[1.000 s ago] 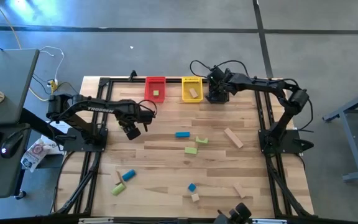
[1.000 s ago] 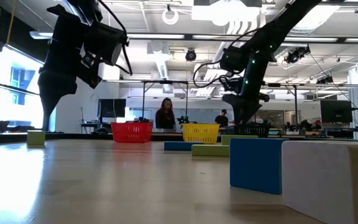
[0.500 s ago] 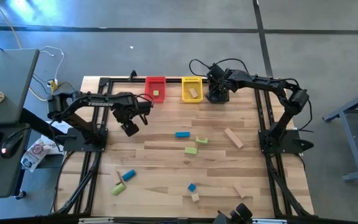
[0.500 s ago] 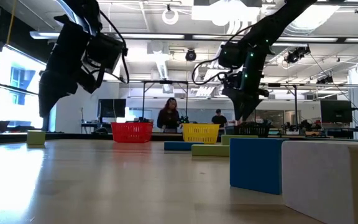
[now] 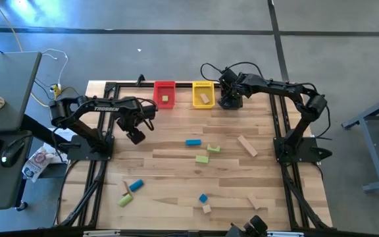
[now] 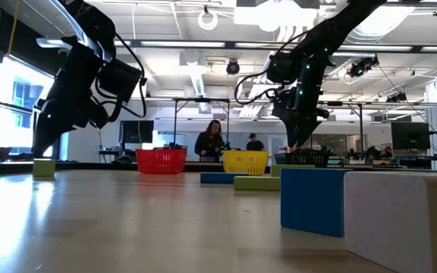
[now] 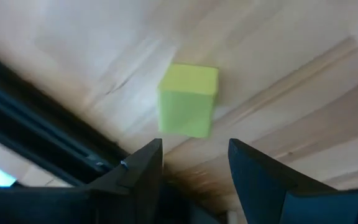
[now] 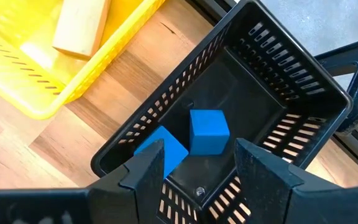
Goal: Sort & place blocks by color
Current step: Put the green block into the red bin
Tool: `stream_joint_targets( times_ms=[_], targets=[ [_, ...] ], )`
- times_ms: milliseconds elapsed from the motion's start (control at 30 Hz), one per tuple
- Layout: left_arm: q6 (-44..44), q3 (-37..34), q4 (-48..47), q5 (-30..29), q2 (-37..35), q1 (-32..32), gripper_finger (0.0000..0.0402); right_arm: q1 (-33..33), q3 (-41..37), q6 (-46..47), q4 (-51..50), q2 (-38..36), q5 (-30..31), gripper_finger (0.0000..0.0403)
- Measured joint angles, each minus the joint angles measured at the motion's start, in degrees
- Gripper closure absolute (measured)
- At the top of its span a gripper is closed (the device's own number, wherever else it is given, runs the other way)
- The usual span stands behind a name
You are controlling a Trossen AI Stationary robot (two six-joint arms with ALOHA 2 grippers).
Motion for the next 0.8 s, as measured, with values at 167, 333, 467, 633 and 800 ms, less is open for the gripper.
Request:
stream_joint_targets(
  times_ms=[167, 333, 467, 633, 800],
  targets=[
    [-0.47, -0.08, 1.29, -2.28, 0.00, 0.16, 0.0234, 0.00, 0.00, 0.00, 0.00, 0.00, 0.02, 0.0221],
    [-0.48, -0.08, 2.91, -2.85, 0.00, 1.46, 0.0234, -0.01, 0.00, 0.00, 0.00, -0.01, 0.02, 0.0221],
    [-0.48, -0.08, 3.12, -2.46, 0.00, 2.63, 0.0234, 0.00, 0.00, 0.00, 0.00, -0.02, -0.20, 0.0221],
    [-0.43, -0.11, 3.36, -2.44, 0.02, 4.42, 0.0234, 0.00, 0.00, 0.00, 0.00, -0.02, -0.22, 0.0221],
    [1.80, -2.18, 6.60, 0.91, 0.07, 5.94, 0.0234, 0.00, 0.00, 0.00, -0.02, -0.02, -0.28, 0.0221]
  ],
)
